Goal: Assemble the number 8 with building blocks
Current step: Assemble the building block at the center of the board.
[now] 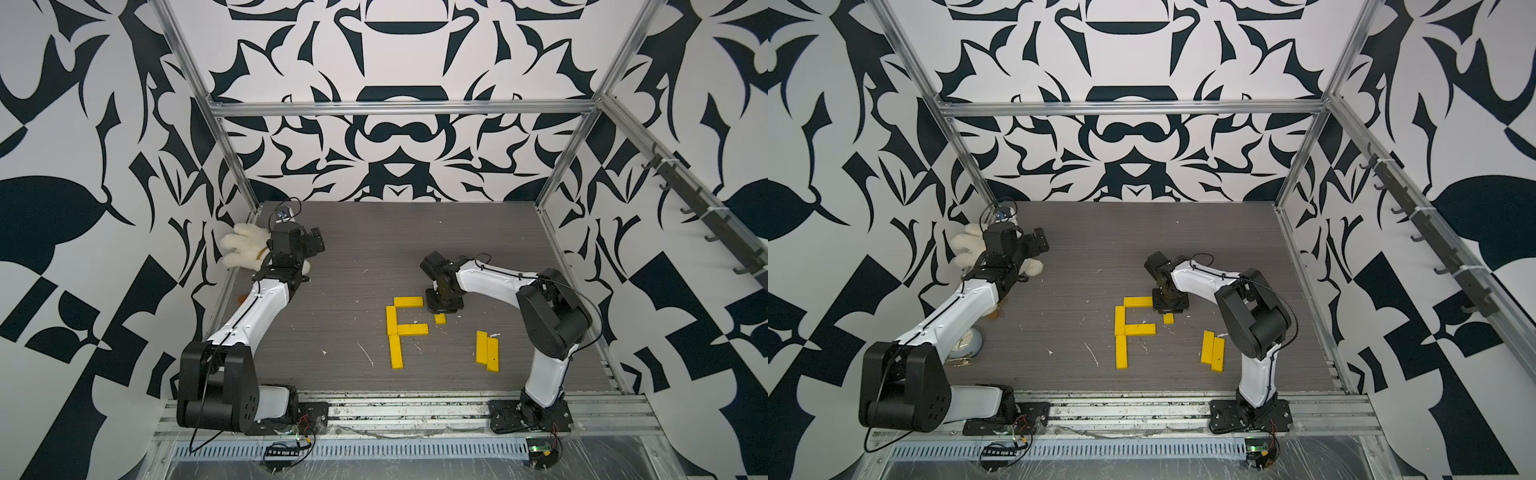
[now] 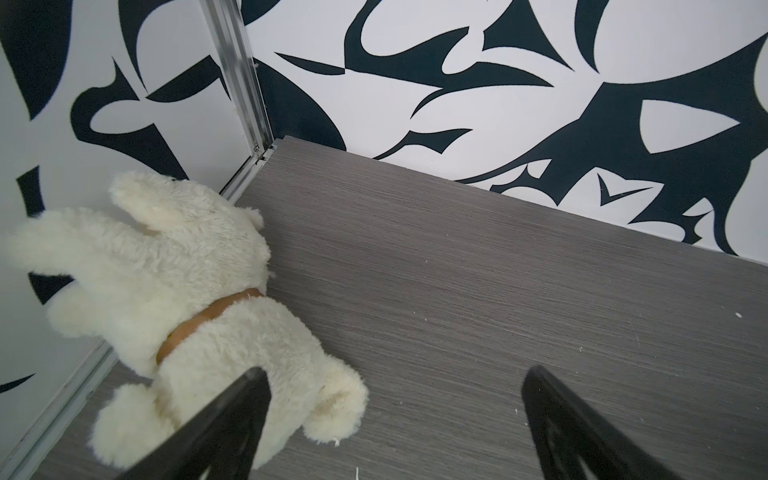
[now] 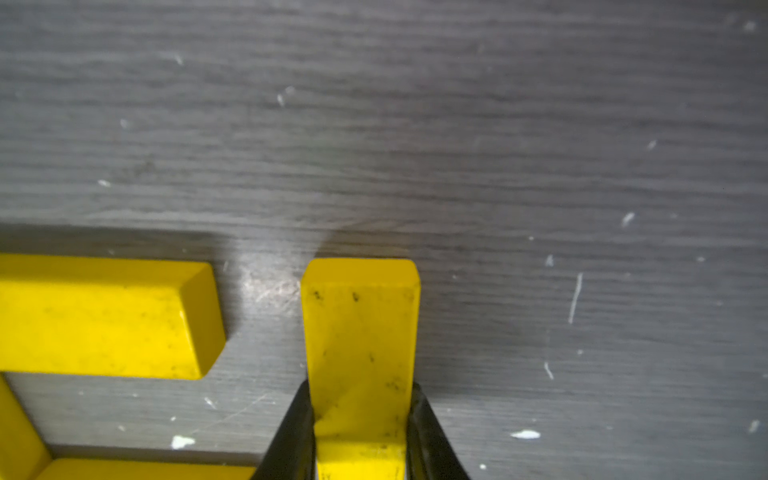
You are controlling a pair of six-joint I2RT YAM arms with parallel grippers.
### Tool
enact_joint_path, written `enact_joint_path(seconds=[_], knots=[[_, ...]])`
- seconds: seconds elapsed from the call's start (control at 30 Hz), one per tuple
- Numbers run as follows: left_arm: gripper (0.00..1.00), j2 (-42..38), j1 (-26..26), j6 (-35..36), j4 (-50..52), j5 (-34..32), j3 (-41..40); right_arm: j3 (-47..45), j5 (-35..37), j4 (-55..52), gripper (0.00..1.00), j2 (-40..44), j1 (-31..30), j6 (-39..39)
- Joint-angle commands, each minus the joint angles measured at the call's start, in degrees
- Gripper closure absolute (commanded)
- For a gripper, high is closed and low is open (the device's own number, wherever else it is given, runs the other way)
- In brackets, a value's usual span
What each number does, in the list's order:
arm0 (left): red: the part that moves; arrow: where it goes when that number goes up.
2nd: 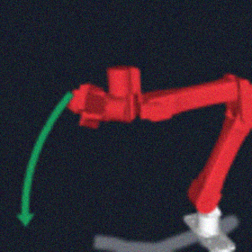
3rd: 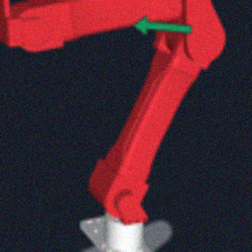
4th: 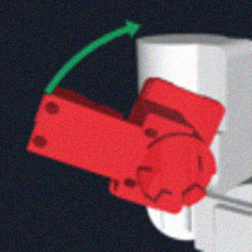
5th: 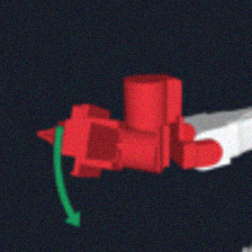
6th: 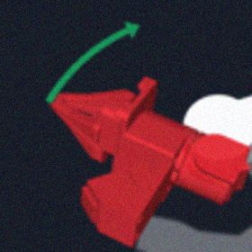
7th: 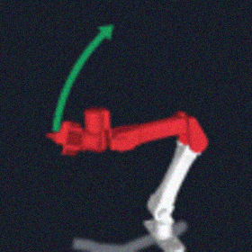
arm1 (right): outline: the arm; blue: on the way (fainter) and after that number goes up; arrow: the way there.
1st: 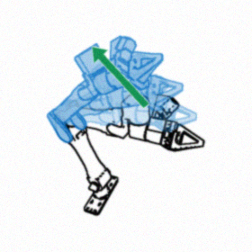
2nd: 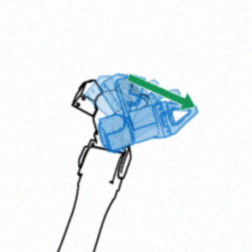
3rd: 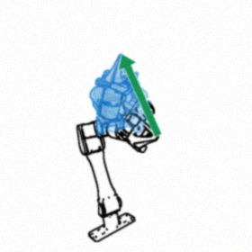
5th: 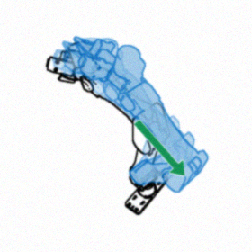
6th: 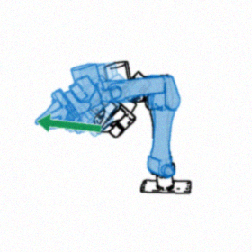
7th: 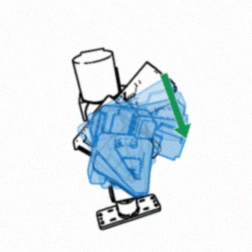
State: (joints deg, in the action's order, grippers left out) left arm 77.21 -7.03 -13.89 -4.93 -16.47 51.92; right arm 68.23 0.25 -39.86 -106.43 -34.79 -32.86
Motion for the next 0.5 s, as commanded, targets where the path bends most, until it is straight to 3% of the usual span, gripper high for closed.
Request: enact_joint_path(seconds=[0.0, 0.47], knots=[[0.01, -1.44, 0.25, 0.00, -0.82, 0.06, -1.13, 0.60, 1.64, -1.89, 0.73, 2.00, -0.50, -0.41], [0.01, -2.46, 0.26, -0.39, -1.13, 0.35, -1.98, 0.50, 2.30, -2.59, 0.73, 2.98, -2.77, -2.33]])
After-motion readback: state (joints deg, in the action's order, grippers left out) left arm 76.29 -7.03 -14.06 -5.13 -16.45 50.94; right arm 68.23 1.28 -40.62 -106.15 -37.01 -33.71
